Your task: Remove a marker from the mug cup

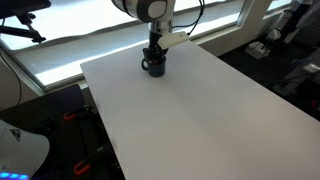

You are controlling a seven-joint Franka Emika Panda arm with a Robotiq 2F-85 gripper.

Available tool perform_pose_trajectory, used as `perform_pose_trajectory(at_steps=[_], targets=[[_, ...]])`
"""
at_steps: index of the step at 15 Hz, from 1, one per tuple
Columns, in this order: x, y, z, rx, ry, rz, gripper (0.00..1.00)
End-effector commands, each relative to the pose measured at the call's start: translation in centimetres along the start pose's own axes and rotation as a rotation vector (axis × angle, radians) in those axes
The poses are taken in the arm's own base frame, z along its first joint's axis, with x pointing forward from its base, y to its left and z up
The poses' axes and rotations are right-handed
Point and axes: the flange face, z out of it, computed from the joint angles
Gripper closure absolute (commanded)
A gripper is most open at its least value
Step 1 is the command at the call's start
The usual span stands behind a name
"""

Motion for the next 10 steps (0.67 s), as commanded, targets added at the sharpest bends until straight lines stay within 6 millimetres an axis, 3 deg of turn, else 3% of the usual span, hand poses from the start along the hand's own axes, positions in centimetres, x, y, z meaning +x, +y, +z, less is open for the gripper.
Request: perform_pose_trajectory(at_steps=[1, 4, 8, 9, 10], targets=[[0.14, -0.12, -0.33, 0.016, 0.019, 0.008, 0.80], [0.23, -0.15, -0.29, 0.018, 0.020, 0.007, 0.99], [0.35, -0.22, -0.39, 0.017, 0.019, -0.004, 0.97], [0.39, -0.24, -0.48, 0.016, 0.012, -0.007, 0.64], [0.40, -0.20, -0.70, 0.008, 0.009, -0.015, 0.63]])
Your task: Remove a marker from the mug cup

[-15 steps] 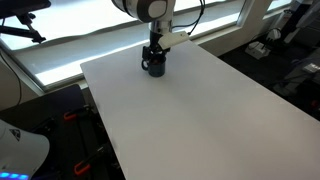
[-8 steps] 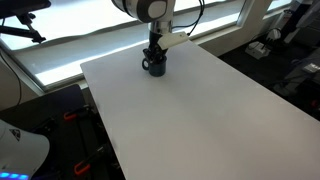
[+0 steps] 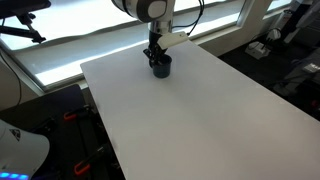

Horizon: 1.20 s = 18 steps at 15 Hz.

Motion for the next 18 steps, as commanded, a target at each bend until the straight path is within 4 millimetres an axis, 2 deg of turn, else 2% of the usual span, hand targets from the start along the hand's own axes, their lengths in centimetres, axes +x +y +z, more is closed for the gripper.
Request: perform_pose_trajectory(at_steps=[1, 2, 3, 5, 6, 7, 8, 9, 10, 11, 13, 18], targets=[[0.3, -0.1, -0.9, -0.001, 0.004, -0.018, 0.56], [0.4, 0.0, -1.1, -0.004, 0.003, -0.023, 0.50], [0.4, 0.0, -1.2, -0.007, 0.002, -0.023, 0.87], [0.7, 0.1, -1.4, -0.010, -0.001, -0.036, 0.89], [0.8, 0.1, -1.4, -0.009, -0.004, -0.040, 0.63], [1.0, 0.2, -1.5, -0.011, -0.006, -0.049, 0.51], [1.1, 0.2, -1.5, -0.012, -0.007, -0.049, 0.76], [1.2, 0.3, -1.6, -0.013, -0.010, -0.054, 0.81], [1.3, 0.3, -1.7, -0.013, -0.019, -0.059, 0.60], [1.4, 0.3, -1.8, -0.014, -0.022, -0.063, 0.53], [1.5, 0.4, -2.1, -0.020, -0.032, -0.071, 0.46], [1.9, 1.0, -2.8, -0.038, -0.053, -0.102, 0.08]])
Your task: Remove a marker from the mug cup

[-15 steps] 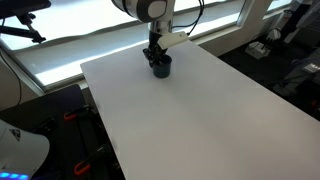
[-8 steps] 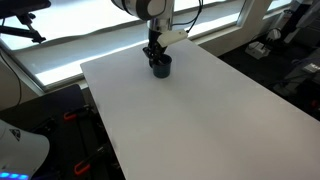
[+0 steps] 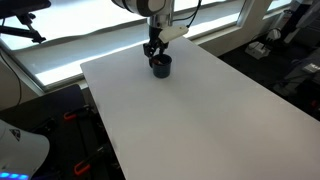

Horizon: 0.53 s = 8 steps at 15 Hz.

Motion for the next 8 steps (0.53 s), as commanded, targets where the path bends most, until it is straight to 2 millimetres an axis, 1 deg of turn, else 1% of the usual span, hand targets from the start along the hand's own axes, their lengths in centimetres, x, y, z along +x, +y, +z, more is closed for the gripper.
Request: perform_pose_trajectory(at_steps=[1, 8], targets=[[0.40, 0.39, -1.40, -0.003, -0.021, -0.034, 0.01], [0.10, 0.32, -1.19, 0.003, -0.010, -0.022, 0.00]])
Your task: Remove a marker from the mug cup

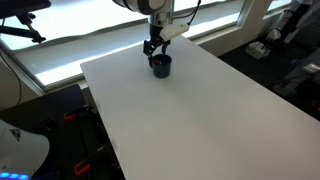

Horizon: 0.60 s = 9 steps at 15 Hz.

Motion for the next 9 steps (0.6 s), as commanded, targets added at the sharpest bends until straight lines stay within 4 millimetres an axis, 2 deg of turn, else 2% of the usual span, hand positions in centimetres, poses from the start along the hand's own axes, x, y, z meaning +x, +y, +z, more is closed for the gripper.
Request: perform_pose_trajectory(at_steps=[1, 9], targets=[[0.0, -0.1, -0.7, 0.017, 0.002, -0.013, 0.00], [-0.3, -0.2, 0.6, 0.018, -0.002, 0.015, 0.00]])
